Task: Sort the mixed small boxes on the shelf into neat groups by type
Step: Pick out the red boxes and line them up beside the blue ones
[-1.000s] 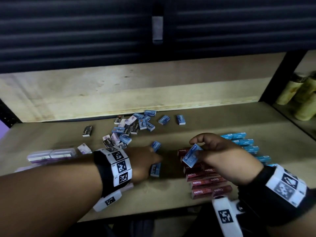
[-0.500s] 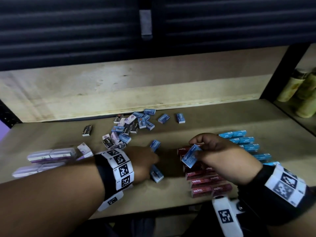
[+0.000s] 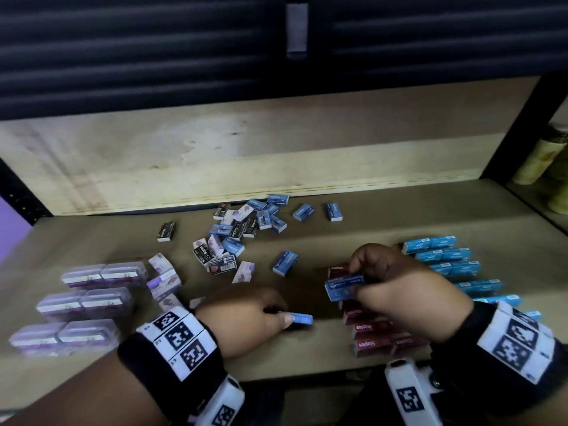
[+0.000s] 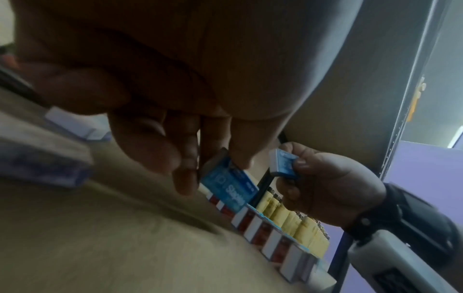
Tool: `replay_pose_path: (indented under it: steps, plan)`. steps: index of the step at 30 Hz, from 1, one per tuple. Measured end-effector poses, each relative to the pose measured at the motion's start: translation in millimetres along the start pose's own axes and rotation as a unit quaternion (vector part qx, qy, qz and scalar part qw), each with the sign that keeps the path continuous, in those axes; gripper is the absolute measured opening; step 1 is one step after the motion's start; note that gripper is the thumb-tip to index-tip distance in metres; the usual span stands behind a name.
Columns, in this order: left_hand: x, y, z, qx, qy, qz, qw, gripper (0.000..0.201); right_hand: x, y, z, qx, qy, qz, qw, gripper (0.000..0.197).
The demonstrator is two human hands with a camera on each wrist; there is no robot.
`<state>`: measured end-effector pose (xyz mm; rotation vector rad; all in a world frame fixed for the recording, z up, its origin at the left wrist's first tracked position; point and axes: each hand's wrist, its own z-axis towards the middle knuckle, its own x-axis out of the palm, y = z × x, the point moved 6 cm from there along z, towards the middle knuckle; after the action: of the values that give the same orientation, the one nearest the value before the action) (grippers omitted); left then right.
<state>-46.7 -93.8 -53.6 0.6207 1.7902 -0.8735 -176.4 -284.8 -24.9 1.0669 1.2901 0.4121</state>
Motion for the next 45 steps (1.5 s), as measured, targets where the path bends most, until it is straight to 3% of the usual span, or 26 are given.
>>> replay_pose_path:
  steps: [3, 7, 14, 17, 20, 30, 37, 45]
  plan:
    - [12, 8, -7, -0.024, 0.006, -0.058, 0.998, 0.024, 5, 5, -3, -0.016, 0.008, -0.041, 0.999, 0.04]
    - [18, 17, -11, -0.04, 0.008, -0.117, 0.992, 0.017, 10, 12, -8, -0.038, 0.008, -0.087, 0.995, 0.034]
    - [20, 24, -14, -0.036, -0.016, -0.09, 0.995, 0.023, 19, 20, -13, -0.05, 0.033, -0.184, 0.981, 0.023]
    - [23, 25, -18, -0.043, -0.02, -0.088, 0.995, 0.023, 20, 24, -11, -0.072, 0.011, -0.204, 0.976, 0.023]
    - [24, 23, -23, -0.039, -0.02, -0.071, 0.996, 0.022, 24, 23, -13, -0.053, 0.032, -0.244, 0.968, 0.027]
    - [21, 20, -32, -0.028, -0.007, -0.006, 1.0, 0.027, 42, 34, -13, -0.049, 0.029, -0.454, 0.889, 0.026]
    - [19, 20, -31, -0.014, -0.018, 0.007, 1.0, 0.026, 66, 28, -7, -0.08, 0.086, -0.468, 0.876, 0.019]
    - [22, 19, -28, -0.008, -0.024, 0.008, 1.0, 0.03, 71, 24, -9, -0.072, 0.099, -0.471, 0.874, 0.015]
